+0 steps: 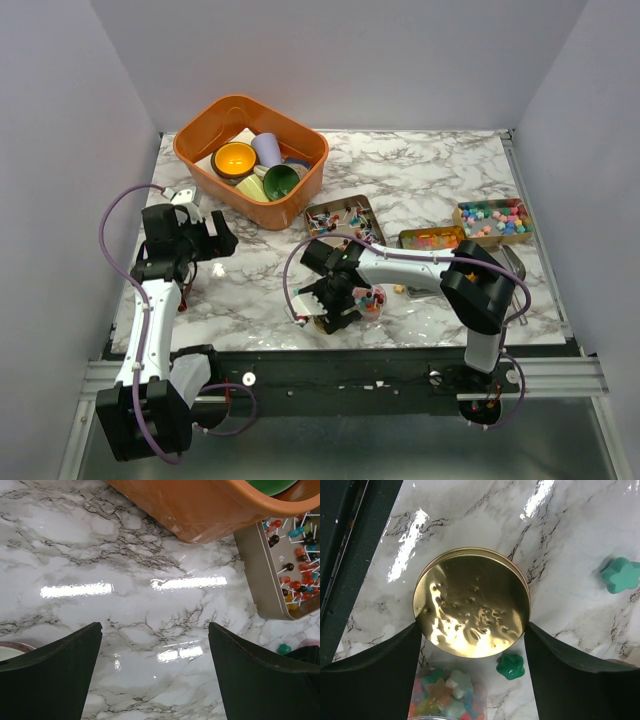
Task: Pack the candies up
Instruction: Pick up the bottle lid at the center of the board, then close the bottle lid on the packing bottle, then screw the bottle lid onto the packing bottle.
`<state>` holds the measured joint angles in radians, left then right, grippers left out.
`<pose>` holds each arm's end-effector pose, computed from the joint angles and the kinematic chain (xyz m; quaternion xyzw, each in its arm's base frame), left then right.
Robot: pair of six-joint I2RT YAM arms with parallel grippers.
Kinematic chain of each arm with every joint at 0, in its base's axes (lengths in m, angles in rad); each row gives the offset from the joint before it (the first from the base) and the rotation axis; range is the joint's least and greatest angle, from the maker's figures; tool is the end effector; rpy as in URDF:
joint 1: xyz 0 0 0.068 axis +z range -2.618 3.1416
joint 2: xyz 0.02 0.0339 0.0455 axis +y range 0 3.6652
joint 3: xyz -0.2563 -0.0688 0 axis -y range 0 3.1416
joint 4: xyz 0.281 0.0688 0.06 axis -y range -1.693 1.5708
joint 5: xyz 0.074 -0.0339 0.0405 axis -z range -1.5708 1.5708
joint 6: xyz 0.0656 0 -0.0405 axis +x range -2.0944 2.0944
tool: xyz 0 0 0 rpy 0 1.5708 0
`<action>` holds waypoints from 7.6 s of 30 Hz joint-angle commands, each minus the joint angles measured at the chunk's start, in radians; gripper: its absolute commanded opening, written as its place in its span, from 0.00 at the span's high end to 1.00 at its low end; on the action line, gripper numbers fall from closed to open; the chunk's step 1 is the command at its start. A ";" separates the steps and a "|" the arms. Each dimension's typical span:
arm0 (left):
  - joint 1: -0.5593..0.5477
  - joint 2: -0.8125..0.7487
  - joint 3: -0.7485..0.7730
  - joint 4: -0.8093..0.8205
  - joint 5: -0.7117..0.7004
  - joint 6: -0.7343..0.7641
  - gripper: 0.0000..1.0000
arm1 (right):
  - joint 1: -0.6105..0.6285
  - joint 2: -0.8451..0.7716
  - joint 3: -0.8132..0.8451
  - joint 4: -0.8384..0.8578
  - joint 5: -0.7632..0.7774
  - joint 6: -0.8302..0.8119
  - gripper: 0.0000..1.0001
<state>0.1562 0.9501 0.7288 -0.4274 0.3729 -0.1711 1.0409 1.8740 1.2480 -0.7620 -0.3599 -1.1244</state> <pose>0.2664 0.0178 0.2372 -0.0620 0.8817 -0.1693 0.4359 0.1742 0.3430 0.1090 -0.8730 0.4451 0.1743 0.0972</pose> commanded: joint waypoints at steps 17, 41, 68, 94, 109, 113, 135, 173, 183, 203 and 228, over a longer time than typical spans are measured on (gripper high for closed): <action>-0.111 -0.083 -0.118 0.254 0.350 0.122 0.02 | -0.180 -0.346 0.284 -0.315 -0.005 0.274 0.29; -1.308 0.394 -0.428 1.186 -0.420 0.093 0.04 | -0.691 -0.510 0.202 -0.353 -0.066 0.419 0.30; -1.310 1.046 -0.362 1.868 -0.430 0.136 0.13 | -0.567 -0.507 -0.117 -0.315 -0.280 -0.014 0.30; -1.310 1.036 -0.339 1.785 -0.442 0.154 0.19 | -0.344 -0.346 -0.255 -0.037 -0.123 -0.015 0.32; -1.310 1.036 -0.339 1.782 -0.427 0.154 0.19 | -0.395 -0.354 -0.265 -0.063 -0.079 0.054 0.33; -1.310 1.038 -0.339 1.782 -0.419 0.153 0.19 | -0.415 -0.355 -0.266 -0.068 -0.070 0.038 0.33; -1.324 1.050 -0.367 1.842 -0.471 0.165 0.38 | -0.429 -0.530 -0.449 -0.051 0.032 0.069 0.00; -1.340 1.076 -0.324 1.716 -0.477 0.190 1.00 | -0.414 -0.388 -0.317 -0.040 -0.309 -0.005 0.99; -1.340 1.084 -0.313 1.701 -0.482 0.180 1.00 | -0.415 -0.383 -0.412 0.087 -0.226 0.063 0.99; -1.296 1.102 -0.281 1.632 -0.520 0.188 1.00 | -0.421 -0.593 -0.601 0.023 -0.036 -0.008 0.99; -1.310 1.075 -0.295 1.606 -0.442 0.212 1.00 | -0.475 -0.437 -0.199 -0.230 -0.271 -0.380 0.05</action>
<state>-1.1511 2.0033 0.4644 1.3449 -0.0631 -0.0254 0.5735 1.3602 0.9730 -0.9409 -0.5835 -1.4261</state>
